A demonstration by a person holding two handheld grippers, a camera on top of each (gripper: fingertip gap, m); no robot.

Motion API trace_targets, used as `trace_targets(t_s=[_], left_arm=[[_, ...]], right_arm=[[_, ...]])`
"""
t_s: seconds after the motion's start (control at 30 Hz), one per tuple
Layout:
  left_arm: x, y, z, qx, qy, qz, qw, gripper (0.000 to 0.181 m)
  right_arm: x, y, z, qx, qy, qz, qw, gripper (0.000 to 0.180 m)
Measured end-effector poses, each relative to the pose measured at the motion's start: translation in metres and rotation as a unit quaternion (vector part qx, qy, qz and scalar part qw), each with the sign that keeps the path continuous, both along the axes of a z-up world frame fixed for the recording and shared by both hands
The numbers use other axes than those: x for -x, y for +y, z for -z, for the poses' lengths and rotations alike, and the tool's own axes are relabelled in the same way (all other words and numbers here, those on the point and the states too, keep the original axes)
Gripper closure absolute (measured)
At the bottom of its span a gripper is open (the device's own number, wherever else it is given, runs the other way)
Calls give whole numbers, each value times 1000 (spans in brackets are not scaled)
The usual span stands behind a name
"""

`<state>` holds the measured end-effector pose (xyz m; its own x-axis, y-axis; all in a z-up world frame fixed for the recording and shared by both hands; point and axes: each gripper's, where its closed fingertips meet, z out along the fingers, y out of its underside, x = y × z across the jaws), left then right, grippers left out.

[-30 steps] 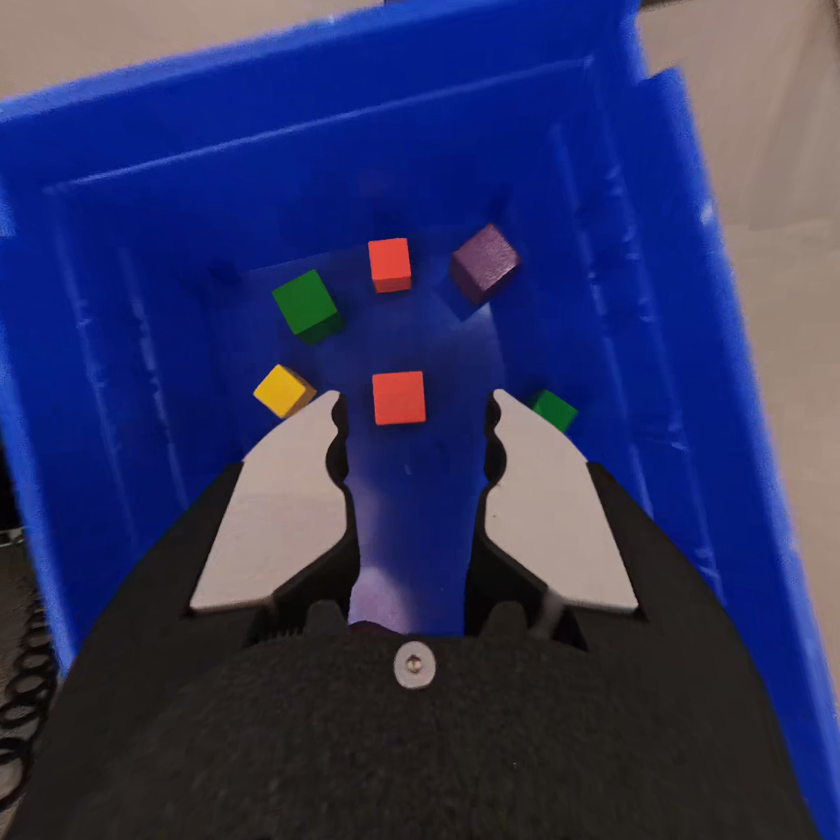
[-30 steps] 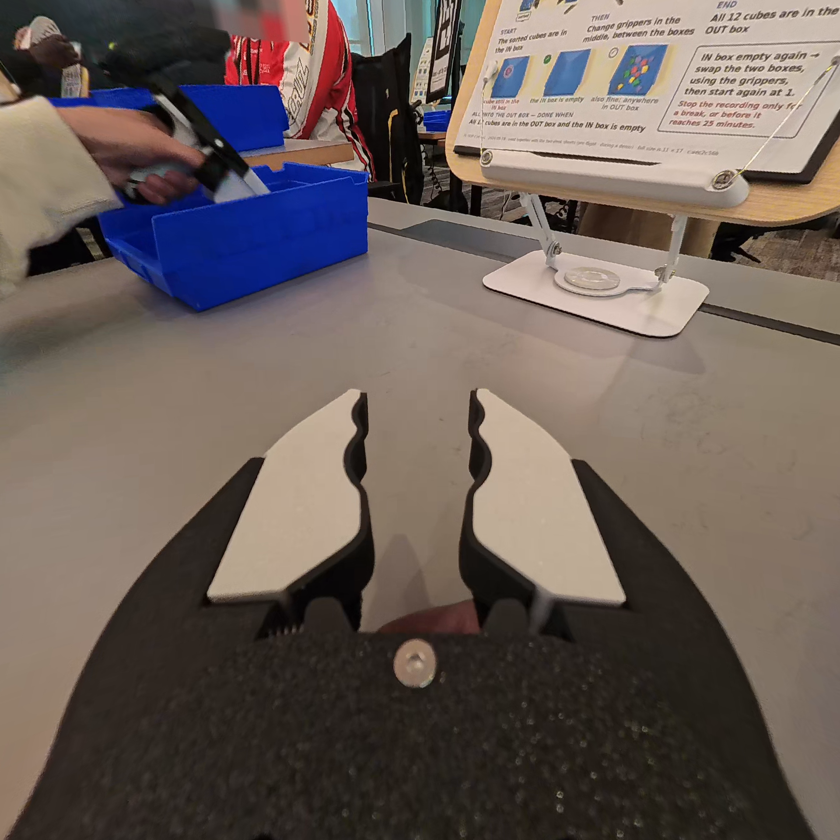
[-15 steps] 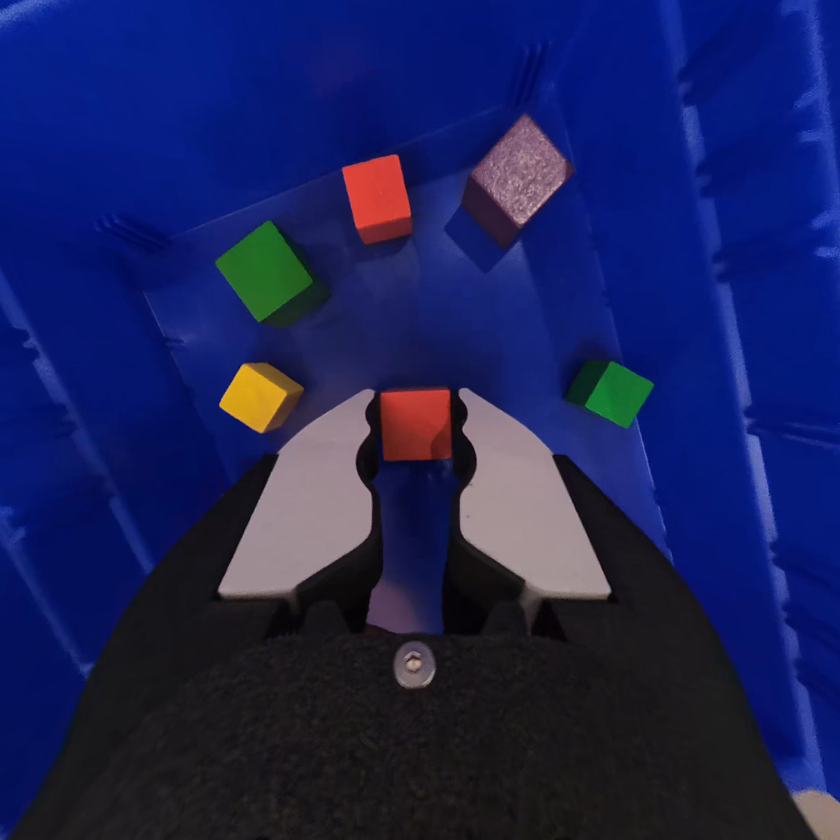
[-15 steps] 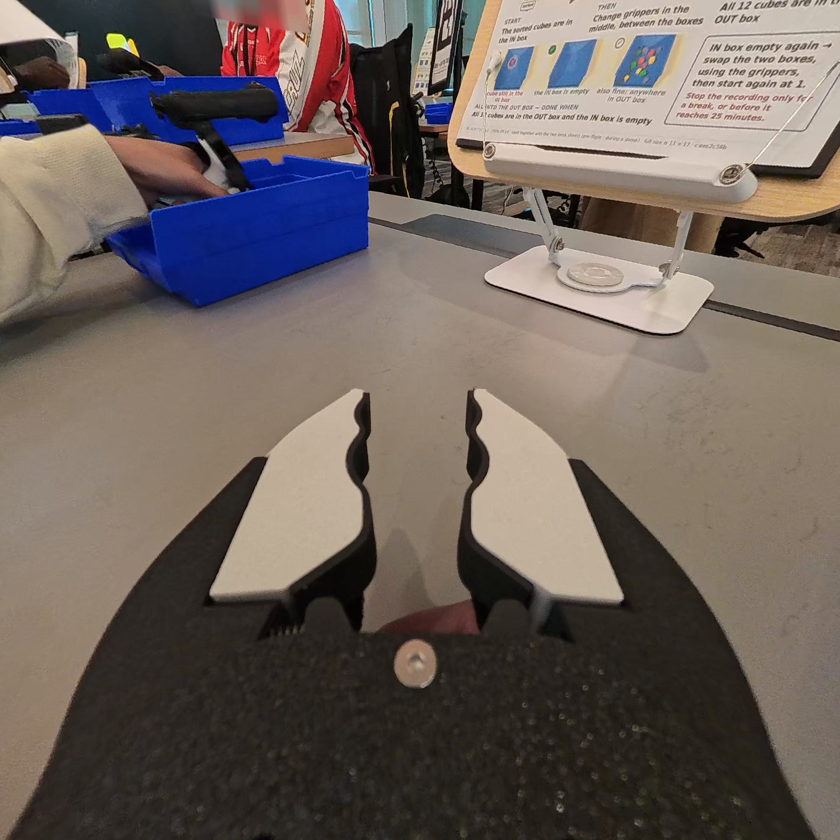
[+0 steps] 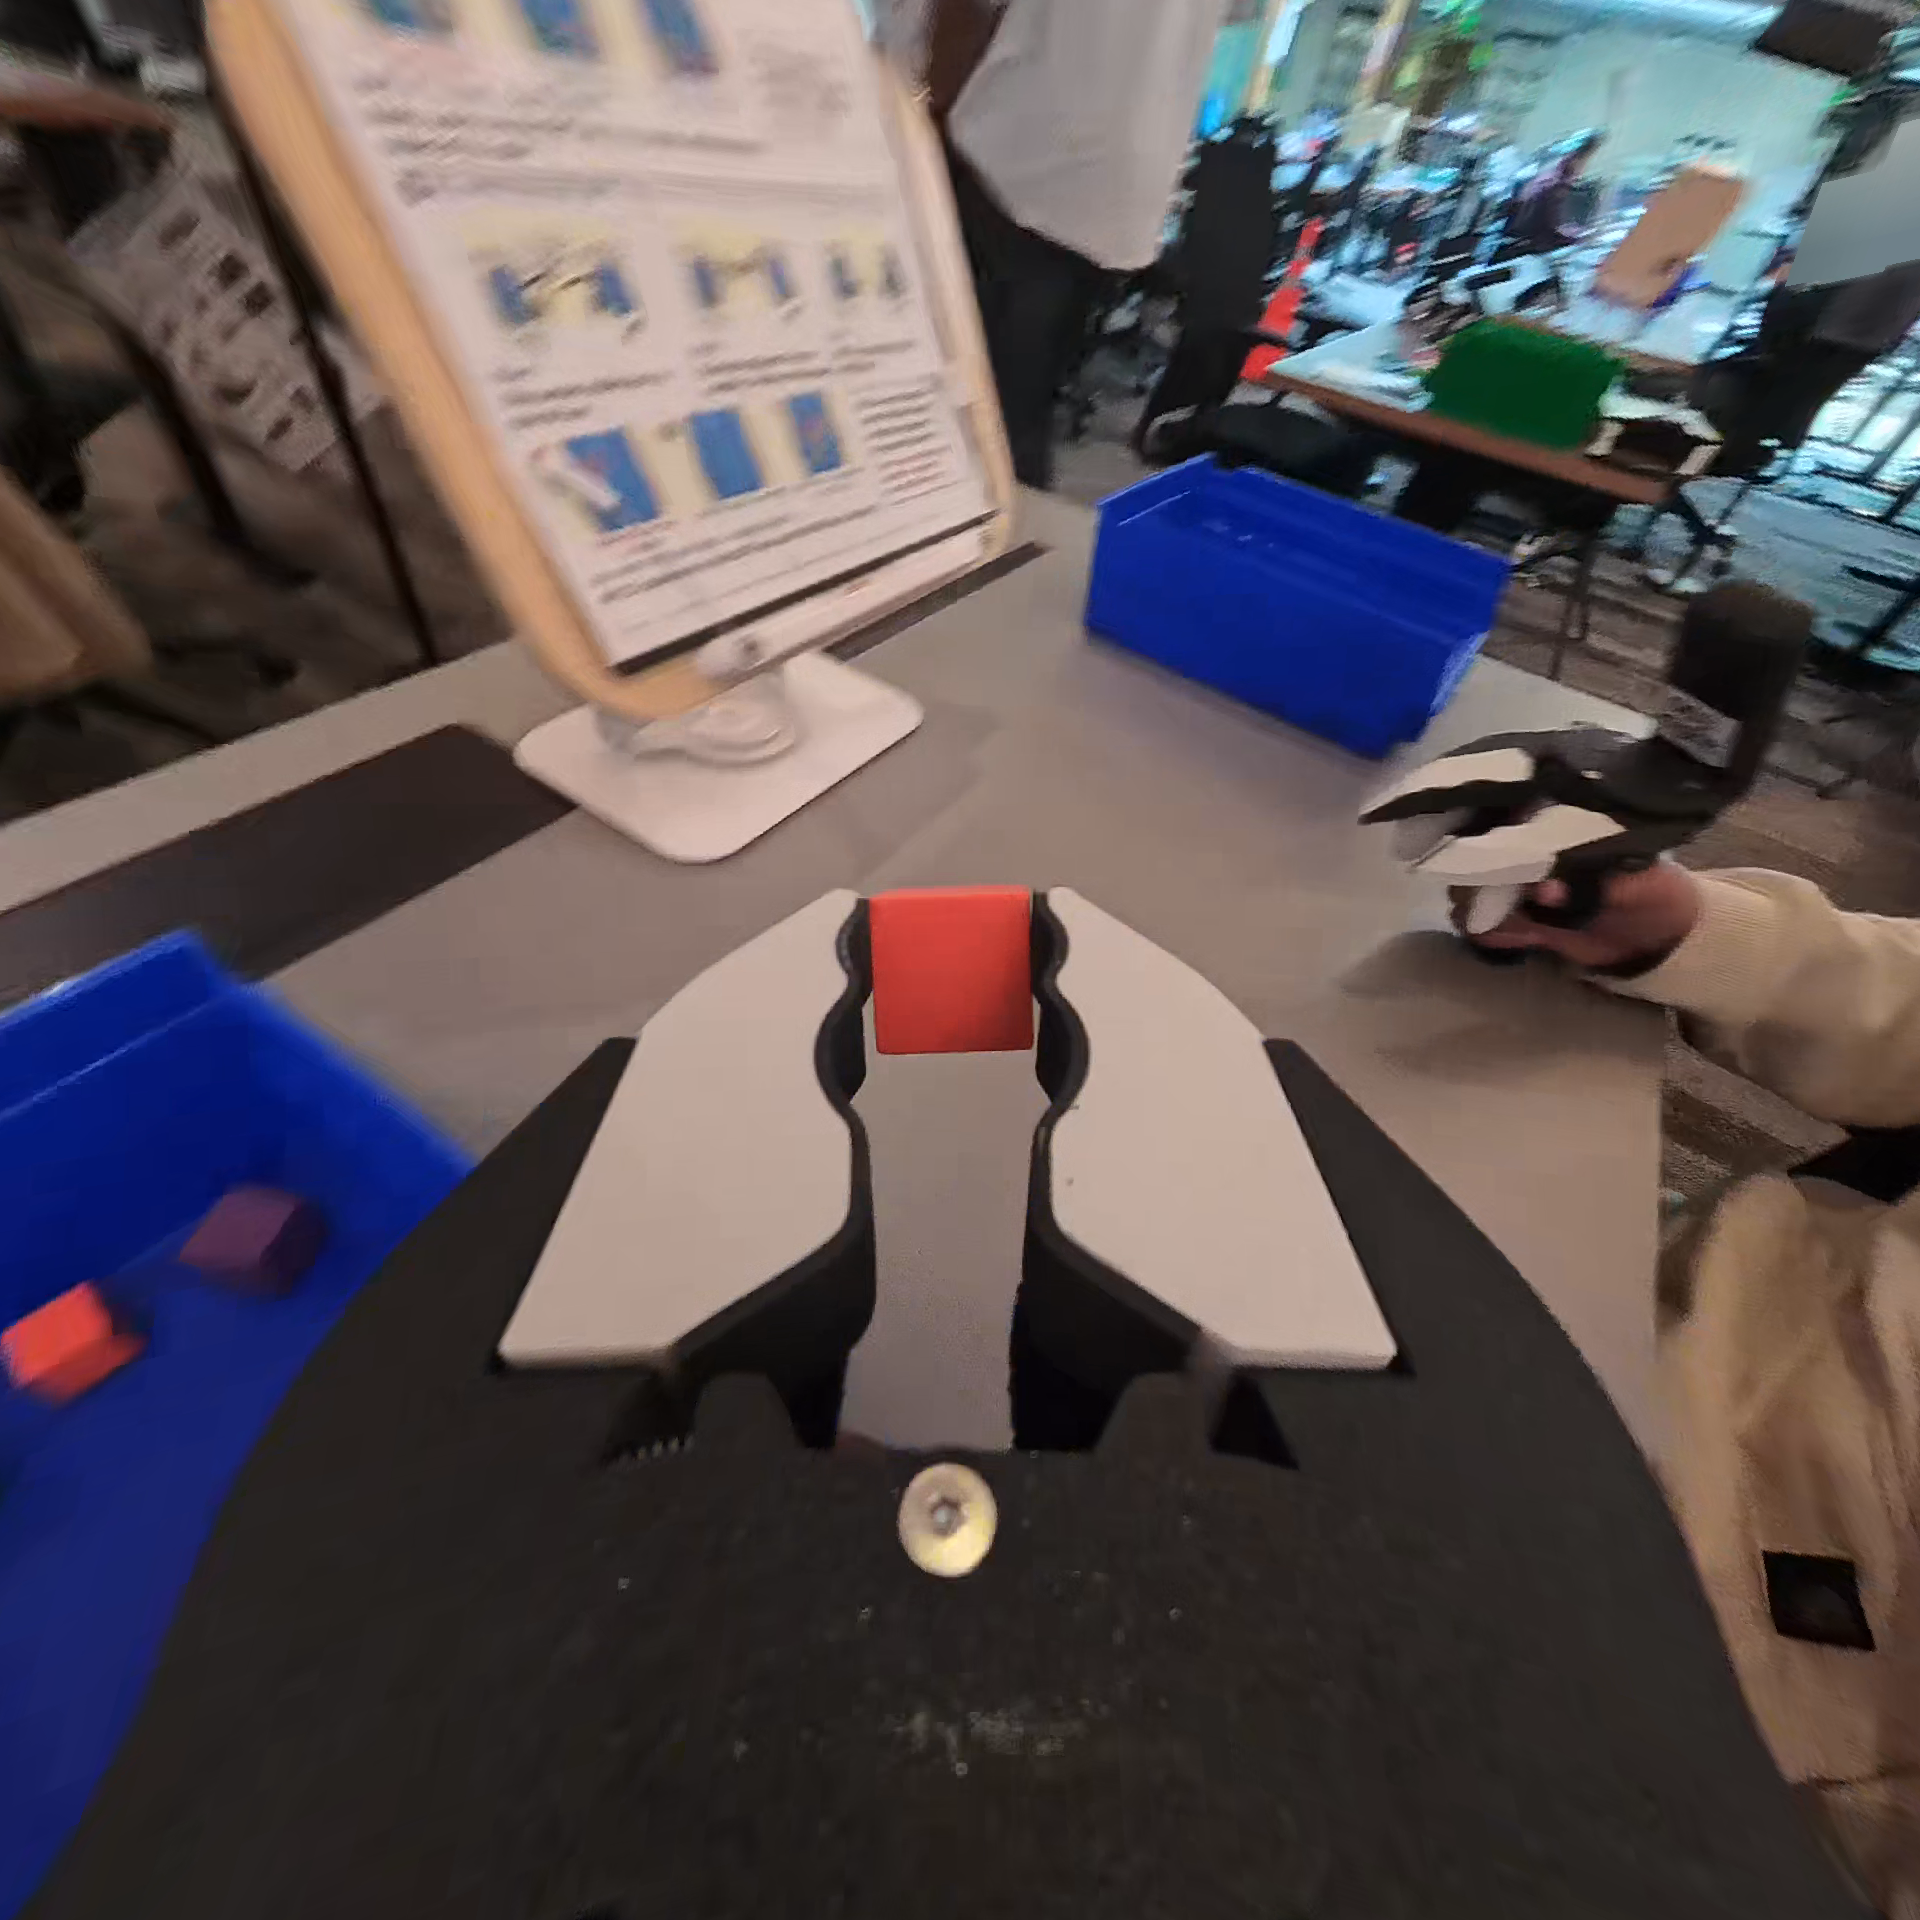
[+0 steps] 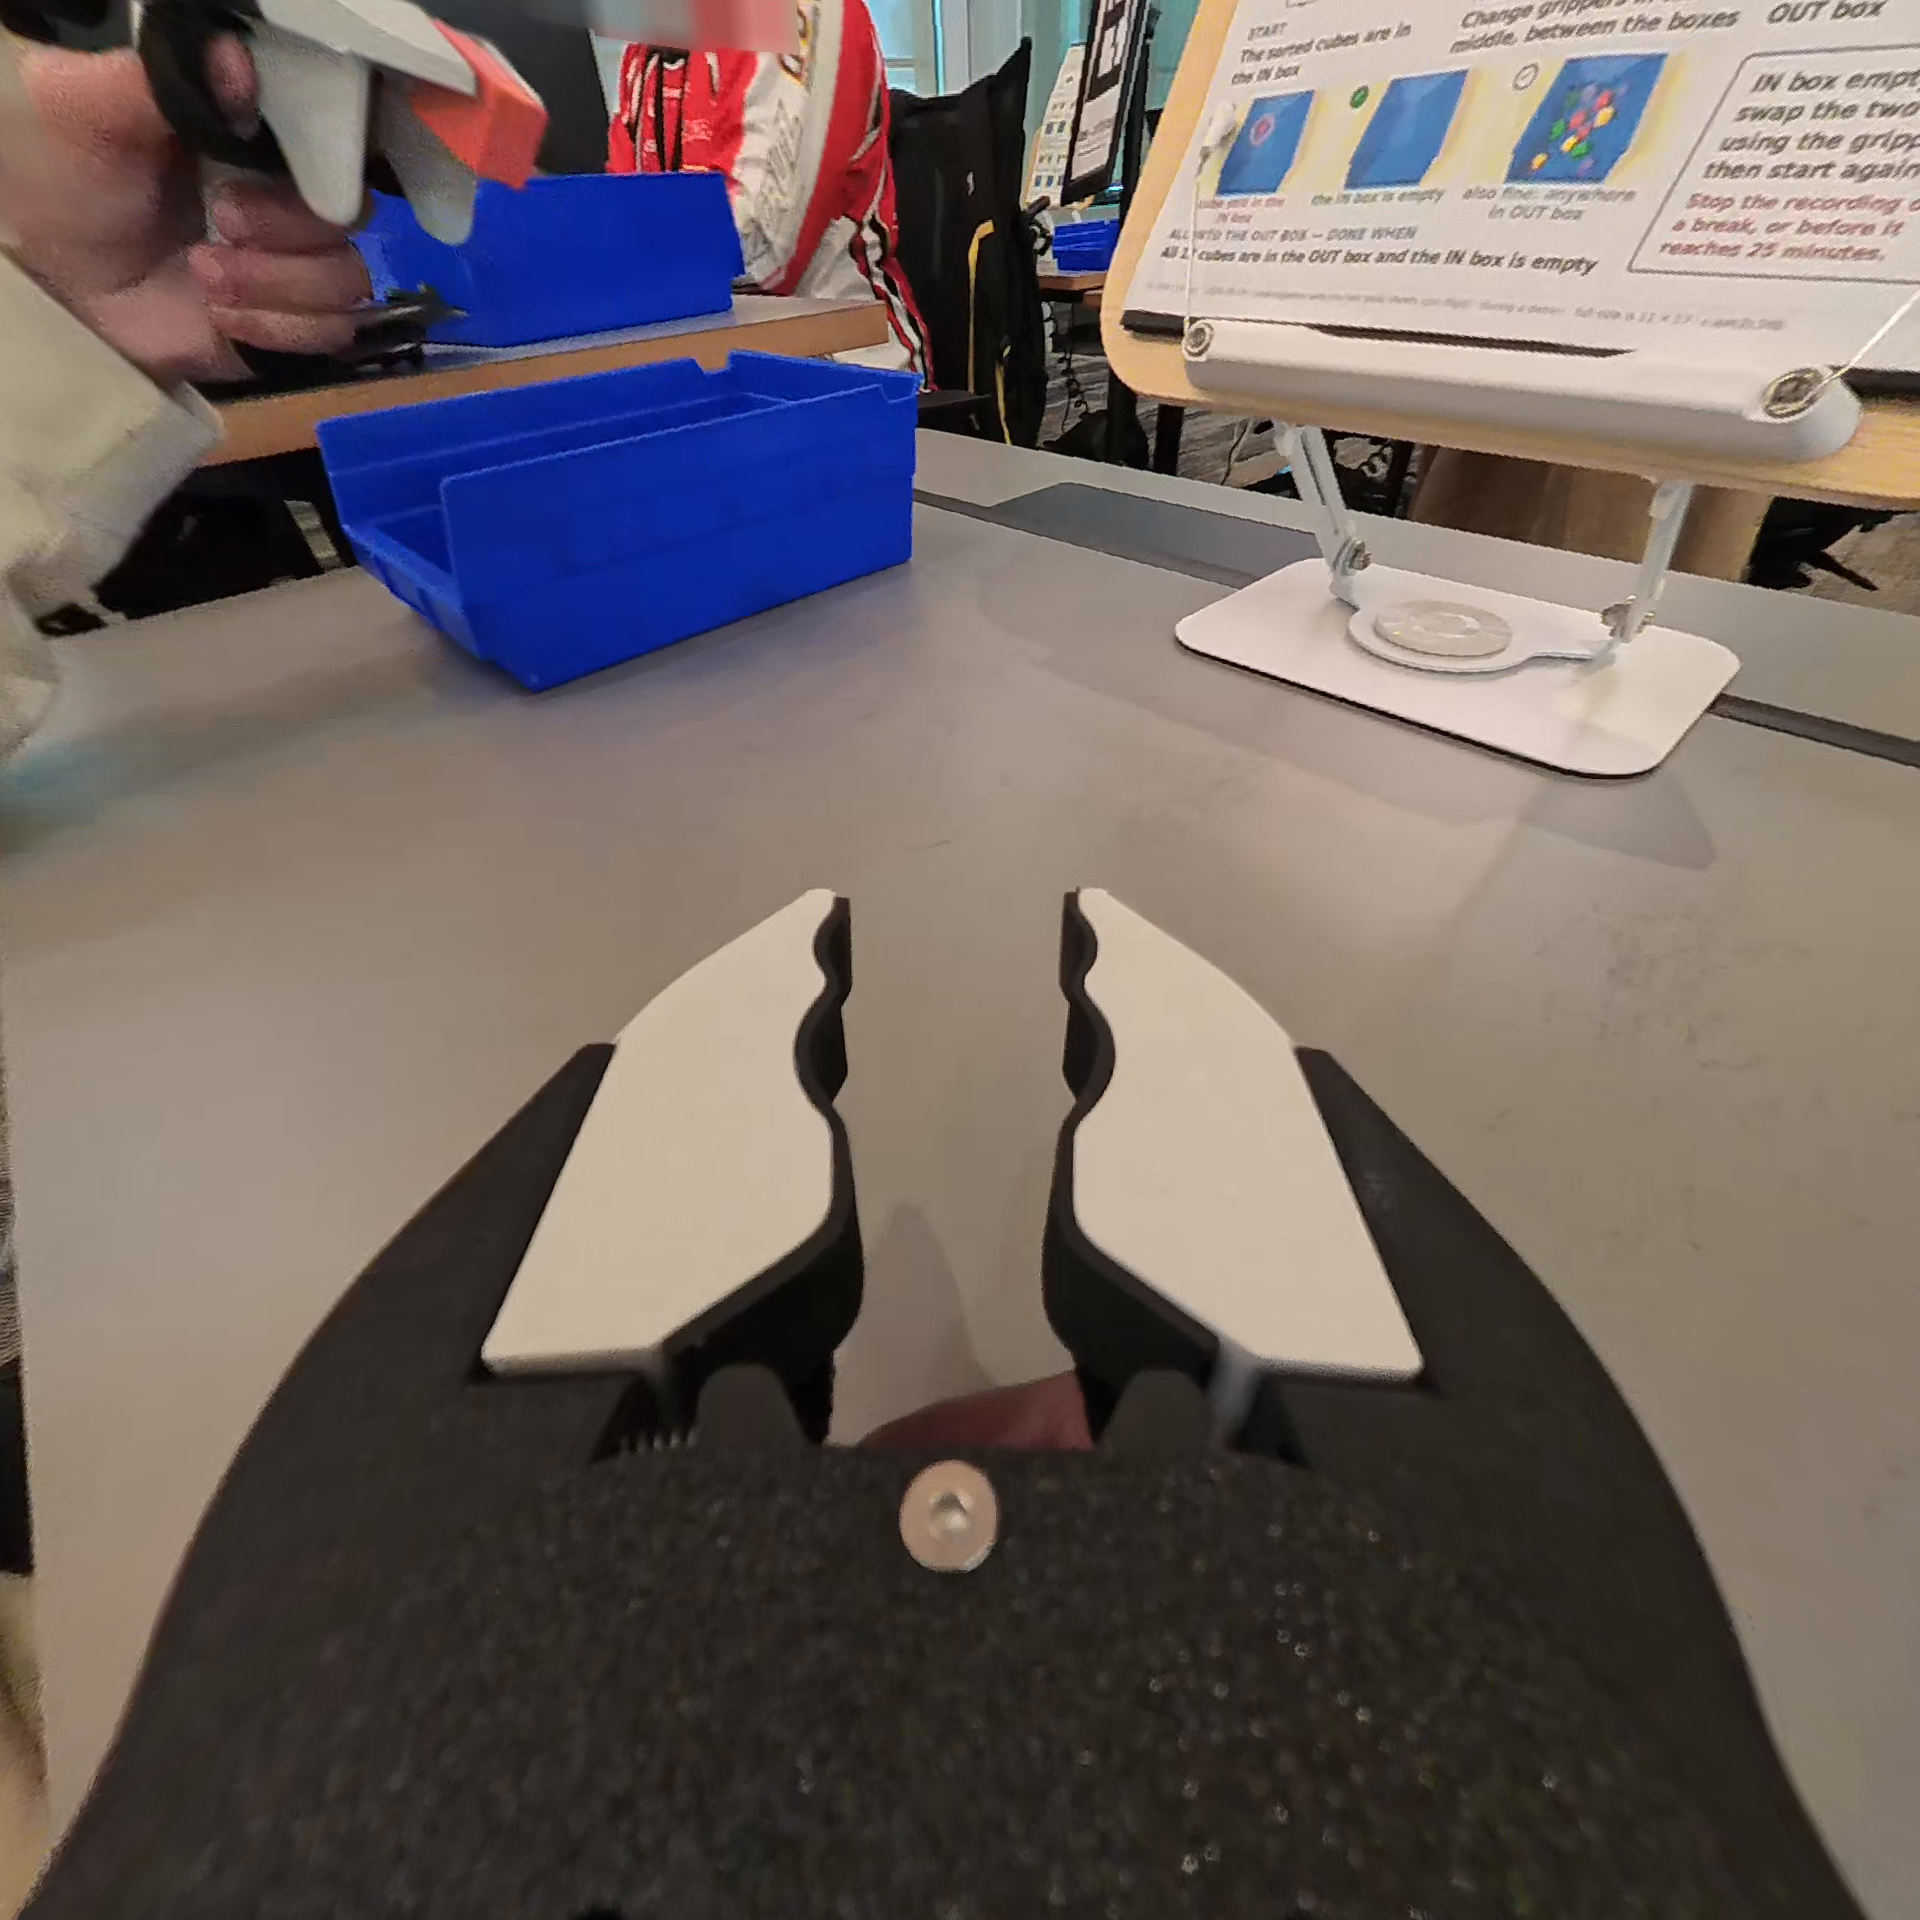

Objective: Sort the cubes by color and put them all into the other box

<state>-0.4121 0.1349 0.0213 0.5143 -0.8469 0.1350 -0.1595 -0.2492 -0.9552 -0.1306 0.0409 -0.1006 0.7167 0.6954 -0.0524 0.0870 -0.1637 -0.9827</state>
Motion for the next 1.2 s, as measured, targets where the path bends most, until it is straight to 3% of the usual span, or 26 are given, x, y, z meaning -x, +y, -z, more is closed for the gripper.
trace_targets(t_s=[0.17,0.23,0.37,0.47,0.73,1.2], left_arm=[[-55,-39,-9,-12,-60,93,994,152],[-78,-50,-14,-3,-94,134,987,152],[-134,-71,-28,7,-162,209,964,152],[-174,-82,-33,29,-214,251,944,152],[-235,-88,-6,75,-225,275,932,152],[-248,-92,9,94,-206,285,931,152]], right_arm=[[5,-4,0,12,14,-27,999,141],[15,-10,-9,20,38,-73,996,142],[44,-22,-48,46,114,-196,973,141],[58,-13,-83,37,185,-227,955,141],[67,8,-99,29,239,-218,946,141],[62,3,-100,23,262,-233,936,151]])
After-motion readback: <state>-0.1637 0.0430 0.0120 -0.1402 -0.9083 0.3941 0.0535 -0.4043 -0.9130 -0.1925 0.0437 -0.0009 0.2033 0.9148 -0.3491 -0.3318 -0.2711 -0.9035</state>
